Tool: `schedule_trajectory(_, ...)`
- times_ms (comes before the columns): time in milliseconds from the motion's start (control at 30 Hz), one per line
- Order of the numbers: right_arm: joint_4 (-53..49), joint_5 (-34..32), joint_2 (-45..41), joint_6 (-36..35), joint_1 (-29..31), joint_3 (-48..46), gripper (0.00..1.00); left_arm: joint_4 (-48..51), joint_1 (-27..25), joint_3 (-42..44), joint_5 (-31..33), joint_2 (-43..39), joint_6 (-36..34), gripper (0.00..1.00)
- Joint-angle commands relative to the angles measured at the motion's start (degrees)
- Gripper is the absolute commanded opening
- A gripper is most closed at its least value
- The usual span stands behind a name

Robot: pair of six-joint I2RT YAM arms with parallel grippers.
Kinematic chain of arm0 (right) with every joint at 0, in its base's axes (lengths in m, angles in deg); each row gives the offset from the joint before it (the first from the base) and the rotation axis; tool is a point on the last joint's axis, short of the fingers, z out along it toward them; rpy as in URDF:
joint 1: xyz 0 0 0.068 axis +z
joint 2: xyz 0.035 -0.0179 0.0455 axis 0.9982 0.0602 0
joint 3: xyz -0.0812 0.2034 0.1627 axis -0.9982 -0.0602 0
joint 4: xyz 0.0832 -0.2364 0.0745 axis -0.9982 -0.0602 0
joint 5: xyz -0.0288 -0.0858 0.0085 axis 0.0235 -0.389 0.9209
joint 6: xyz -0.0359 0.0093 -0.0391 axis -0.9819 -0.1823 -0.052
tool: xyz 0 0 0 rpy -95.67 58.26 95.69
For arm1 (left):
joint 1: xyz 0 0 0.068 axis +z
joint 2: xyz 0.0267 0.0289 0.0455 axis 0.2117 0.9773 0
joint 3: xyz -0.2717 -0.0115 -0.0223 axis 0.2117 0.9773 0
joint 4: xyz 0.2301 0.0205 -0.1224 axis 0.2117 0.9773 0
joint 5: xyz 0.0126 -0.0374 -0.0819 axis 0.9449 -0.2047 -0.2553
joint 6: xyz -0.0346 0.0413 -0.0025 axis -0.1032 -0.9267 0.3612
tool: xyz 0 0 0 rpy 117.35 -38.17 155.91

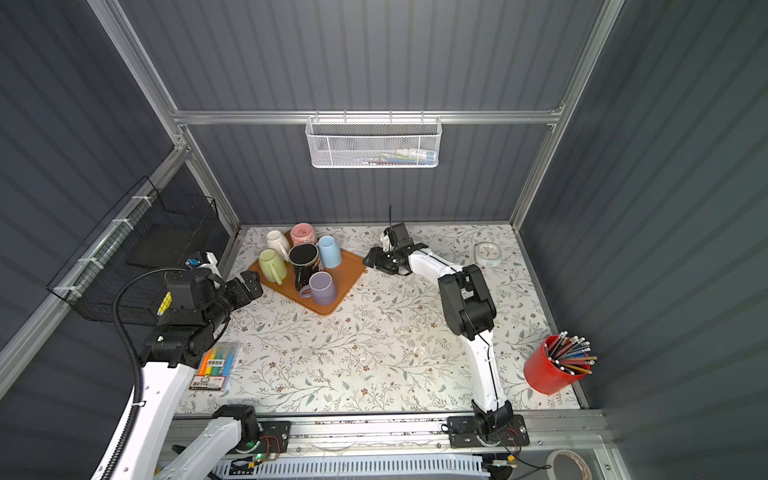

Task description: Turn the mug right side up

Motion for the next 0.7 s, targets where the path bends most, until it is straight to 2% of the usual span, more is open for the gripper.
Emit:
schedule_trajectory(0, 1.71, 2.21, 2.42, 5.56, 0.46, 3.08, 0.58, 1.30, -0.08, 1.59, -2.52, -0.76, 1.18, 1.00)
schedule_trajectory(233, 2.97, 0.92, 6.90, 13.79, 0.70, 5.98, 0.54, 0.46, -0.91, 0.55, -3.04, 1.47, 1.31, 1.00)
schedule_trajectory(667, 1.49, -5.41, 10.98, 20.29, 1.66, 10.14, 0.45, -0.49, -1.67, 1.16, -4.18, 2.13, 2.33, 1.00)
